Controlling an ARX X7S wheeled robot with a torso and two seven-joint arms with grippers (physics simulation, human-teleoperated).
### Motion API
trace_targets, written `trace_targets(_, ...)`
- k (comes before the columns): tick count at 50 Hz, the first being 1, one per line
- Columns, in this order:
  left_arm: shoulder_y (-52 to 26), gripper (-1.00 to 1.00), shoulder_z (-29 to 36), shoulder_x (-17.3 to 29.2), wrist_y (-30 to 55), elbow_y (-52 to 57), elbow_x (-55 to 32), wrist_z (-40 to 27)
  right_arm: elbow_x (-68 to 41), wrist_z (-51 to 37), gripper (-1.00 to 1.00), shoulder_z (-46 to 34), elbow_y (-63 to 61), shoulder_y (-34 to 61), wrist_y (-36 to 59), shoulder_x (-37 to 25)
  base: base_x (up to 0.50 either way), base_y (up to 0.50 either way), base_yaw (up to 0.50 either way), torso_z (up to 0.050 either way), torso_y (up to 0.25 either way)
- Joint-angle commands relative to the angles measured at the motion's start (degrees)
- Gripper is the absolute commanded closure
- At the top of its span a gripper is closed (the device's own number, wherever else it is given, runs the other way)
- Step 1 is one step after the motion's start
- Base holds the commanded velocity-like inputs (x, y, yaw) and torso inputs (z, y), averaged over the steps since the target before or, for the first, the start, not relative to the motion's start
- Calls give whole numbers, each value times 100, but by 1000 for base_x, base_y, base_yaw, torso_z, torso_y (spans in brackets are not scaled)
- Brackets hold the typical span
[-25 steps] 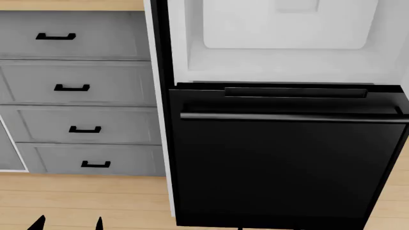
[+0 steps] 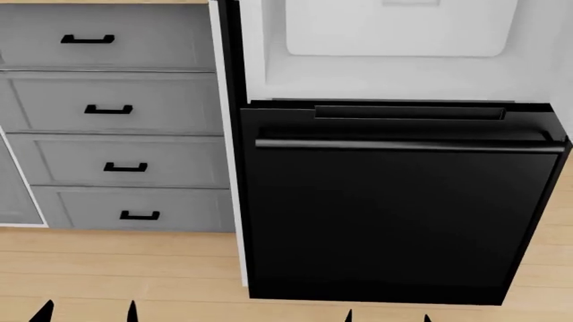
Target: Close the fridge door
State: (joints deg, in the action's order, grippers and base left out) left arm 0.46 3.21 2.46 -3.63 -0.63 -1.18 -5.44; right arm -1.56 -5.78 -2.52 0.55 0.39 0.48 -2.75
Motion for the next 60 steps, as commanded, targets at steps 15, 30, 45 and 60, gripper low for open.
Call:
trace_targets(15,18,-100,252,212,-202,-43,-178,-342,-77,-315,-100,-236,-9,4,-47,-231,-265,-397,0,0,0)
trace_targets(30,3,-100,330,298,-198,-32,-320,-454,-206,-509,-100,-216,-266,-95,138,-333,-113,-492,0,0,0)
trace_targets(45,-26,-100,402,376,-165,-34,-449,-576,-264,-707,-100,-185,-357,-176,123,-424,-423,-21,0,0,0)
trace_targets(60,-30,-100,484,447,-191,-35,-531,-659,-371,-741,-100,-249,-335,-200,10,-493,-482,-68,0,0,0)
